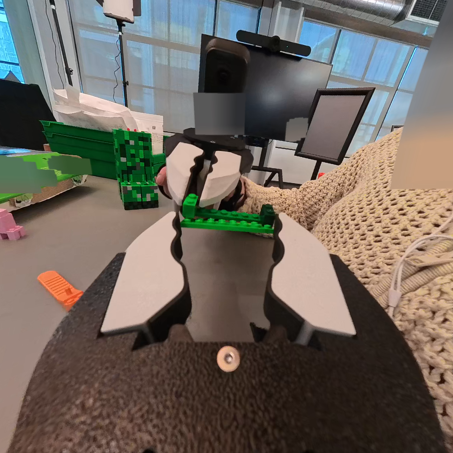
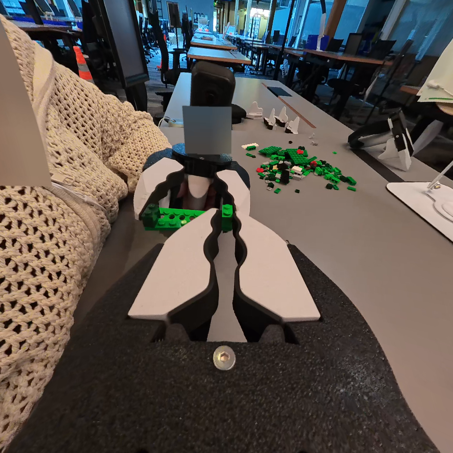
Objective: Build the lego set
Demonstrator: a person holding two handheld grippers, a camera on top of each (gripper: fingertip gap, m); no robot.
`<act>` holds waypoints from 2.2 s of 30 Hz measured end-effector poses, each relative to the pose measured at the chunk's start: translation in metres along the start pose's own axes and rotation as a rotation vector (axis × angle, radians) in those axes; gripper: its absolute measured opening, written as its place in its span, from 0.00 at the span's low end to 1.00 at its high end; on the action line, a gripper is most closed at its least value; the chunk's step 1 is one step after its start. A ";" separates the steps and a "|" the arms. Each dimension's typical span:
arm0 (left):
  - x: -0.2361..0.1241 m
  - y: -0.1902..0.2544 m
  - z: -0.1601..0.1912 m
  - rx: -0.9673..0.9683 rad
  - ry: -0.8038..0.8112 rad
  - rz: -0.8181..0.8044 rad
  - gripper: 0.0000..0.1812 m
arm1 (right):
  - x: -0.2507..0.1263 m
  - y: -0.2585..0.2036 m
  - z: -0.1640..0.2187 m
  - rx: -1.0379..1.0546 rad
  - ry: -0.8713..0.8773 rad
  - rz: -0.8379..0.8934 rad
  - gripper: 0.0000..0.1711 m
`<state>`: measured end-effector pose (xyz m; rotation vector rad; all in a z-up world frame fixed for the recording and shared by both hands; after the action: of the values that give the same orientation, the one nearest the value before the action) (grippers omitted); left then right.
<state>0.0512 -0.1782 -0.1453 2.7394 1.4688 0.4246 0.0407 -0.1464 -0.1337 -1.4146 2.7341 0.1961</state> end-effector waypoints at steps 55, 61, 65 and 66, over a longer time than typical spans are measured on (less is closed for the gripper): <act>-0.005 -0.001 -0.011 -0.004 0.119 0.031 0.40 | 0.000 -0.001 -0.002 -0.082 0.069 0.069 0.05; -0.005 -0.001 -0.011 -0.005 0.113 0.028 0.40 | -0.001 -0.001 -0.003 -0.096 0.079 0.074 0.05; -0.004 -0.013 0.001 -0.001 -0.050 -0.046 0.40 | -0.011 0.009 -0.007 -0.109 0.106 0.109 0.05; -0.004 -0.021 0.012 0.002 -0.159 -0.091 0.40 | -0.014 0.013 -0.005 -0.107 0.100 0.117 0.05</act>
<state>0.0348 -0.1689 -0.1603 2.6248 1.5451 0.1989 0.0385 -0.1281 -0.1259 -1.3234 2.9324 0.2893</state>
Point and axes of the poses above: each gripper's, where its closed fingertips meet, x out along the fingers, z out of its underside, y = z × x across the jaws, the point moved 2 cm from there along -x, back along the fingers, and after that the axes turned 6 degrees about y, right-handed, at the moved point
